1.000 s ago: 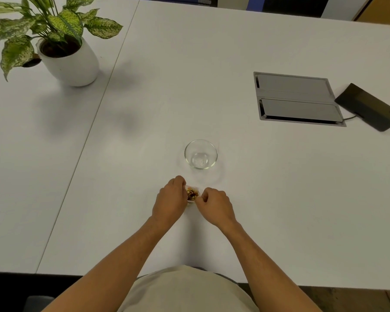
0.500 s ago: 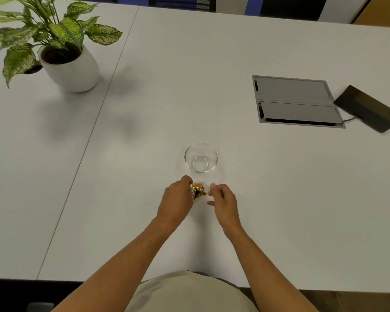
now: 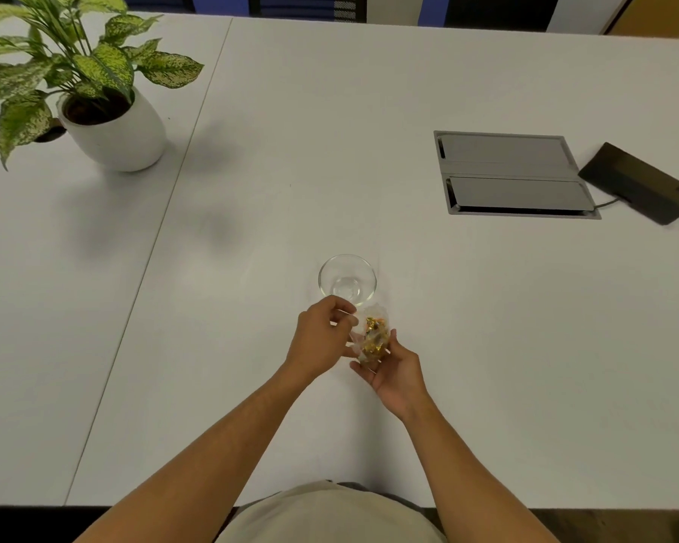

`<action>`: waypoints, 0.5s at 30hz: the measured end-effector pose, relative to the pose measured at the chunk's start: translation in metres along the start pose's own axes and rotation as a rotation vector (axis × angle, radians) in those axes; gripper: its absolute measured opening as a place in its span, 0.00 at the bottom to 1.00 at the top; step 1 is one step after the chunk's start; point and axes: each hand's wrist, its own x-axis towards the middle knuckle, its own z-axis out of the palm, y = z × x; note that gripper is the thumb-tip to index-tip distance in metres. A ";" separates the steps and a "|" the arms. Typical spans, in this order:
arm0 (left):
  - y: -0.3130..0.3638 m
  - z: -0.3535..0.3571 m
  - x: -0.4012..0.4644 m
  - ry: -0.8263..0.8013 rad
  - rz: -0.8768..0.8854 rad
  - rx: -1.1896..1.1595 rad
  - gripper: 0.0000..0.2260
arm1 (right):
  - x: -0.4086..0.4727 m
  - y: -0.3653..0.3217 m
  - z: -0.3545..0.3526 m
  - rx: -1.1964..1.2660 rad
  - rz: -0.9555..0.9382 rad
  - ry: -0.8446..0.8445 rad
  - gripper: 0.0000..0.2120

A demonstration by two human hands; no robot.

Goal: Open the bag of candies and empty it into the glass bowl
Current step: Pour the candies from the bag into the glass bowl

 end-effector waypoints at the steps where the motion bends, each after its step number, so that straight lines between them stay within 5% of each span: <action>1: -0.001 -0.003 0.003 0.004 -0.020 -0.033 0.04 | 0.001 -0.002 -0.001 -0.022 -0.018 0.007 0.21; 6: -0.007 -0.019 0.024 -0.008 -0.113 -0.210 0.04 | 0.004 -0.016 -0.004 -0.038 -0.095 0.060 0.09; 11: -0.029 -0.025 0.057 0.150 -0.182 -0.198 0.04 | 0.014 -0.038 0.004 -0.134 -0.182 0.130 0.13; 15: -0.037 -0.021 0.081 0.201 -0.245 -0.150 0.15 | 0.022 -0.057 0.010 -0.204 -0.217 0.223 0.13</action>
